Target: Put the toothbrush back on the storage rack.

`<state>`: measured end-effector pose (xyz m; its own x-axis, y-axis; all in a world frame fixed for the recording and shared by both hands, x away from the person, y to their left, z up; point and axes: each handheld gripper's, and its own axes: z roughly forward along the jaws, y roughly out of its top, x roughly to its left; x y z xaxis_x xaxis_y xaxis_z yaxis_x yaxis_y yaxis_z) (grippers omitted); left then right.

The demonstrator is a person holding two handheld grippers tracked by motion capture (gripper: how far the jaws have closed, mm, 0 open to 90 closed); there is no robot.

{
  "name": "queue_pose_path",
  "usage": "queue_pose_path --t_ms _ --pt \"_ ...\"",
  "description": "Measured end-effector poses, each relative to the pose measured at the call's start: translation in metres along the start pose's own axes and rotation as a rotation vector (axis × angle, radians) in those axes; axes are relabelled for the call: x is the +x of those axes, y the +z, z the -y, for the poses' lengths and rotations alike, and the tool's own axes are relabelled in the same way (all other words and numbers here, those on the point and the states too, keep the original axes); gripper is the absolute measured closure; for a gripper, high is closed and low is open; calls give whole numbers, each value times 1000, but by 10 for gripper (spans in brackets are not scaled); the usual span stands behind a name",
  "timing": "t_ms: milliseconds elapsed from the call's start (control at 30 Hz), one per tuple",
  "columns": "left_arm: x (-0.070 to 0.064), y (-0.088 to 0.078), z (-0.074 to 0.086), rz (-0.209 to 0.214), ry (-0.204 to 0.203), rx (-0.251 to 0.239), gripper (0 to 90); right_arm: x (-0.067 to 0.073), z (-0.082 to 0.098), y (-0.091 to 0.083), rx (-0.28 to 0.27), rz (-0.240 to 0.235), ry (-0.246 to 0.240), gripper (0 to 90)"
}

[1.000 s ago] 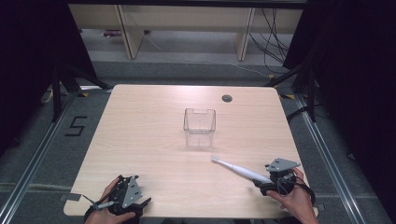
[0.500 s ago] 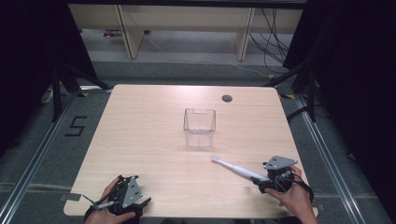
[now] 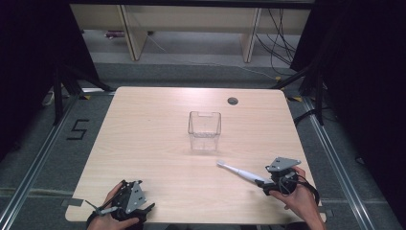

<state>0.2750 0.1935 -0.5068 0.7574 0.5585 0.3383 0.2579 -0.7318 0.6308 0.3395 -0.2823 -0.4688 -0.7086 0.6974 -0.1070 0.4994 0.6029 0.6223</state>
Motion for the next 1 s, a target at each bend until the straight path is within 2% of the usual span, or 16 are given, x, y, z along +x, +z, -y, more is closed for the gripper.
queue_pose_path --t_ms 133,167,200,367,400,433,533,567,600,633,800,867,900,933,967,1000 --pt "0 0 0 7 2 3 155 1 -3 2 3 1 -11 346" --pt "0 0 0 7 2 3 155 0 -4 3 -2 3 -27 346" --pt "0 0 0 6 2 3 155 2 -4 5 -5 5 -13 343" --pt "0 0 0 -4 1 1 155 3 -12 10 17 -16 -58 333" --pt "0 0 0 -3 2 3 155 7 -13 10 32 -27 -33 334" --pt "0 0 0 -3 2 3 155 5 -15 10 48 -39 -64 339" --pt "0 0 0 7 4 7 155 6 -20 13 73 -23 -85 355" --pt "0 0 0 8 4 5 156 7 -24 15 103 -43 -124 382" --pt "0 0 0 8 4 5 155 7 -24 15 103 -43 -124 382" --pt "0 0 0 7 4 5 155 7 -28 17 138 -64 -153 397" --pt "-1 1 0 -1 3 2 155 10 -36 26 198 -70 -152 448" --pt "0 0 0 -1 3 3 155 10 -38 28 203 -67 -160 463" --pt "0 0 0 8 4 4 155 8 -40 30 209 -94 -202 470" --pt "0 0 0 8 4 6 155 11 -41 30 214 -73 -162 495" --pt "0 0 1 7 3 3 155 9 -43 32 215 -88 -186 512" --pt "0 0 0 8 2 5 155 9 -44 32 240 -79 -176 527"
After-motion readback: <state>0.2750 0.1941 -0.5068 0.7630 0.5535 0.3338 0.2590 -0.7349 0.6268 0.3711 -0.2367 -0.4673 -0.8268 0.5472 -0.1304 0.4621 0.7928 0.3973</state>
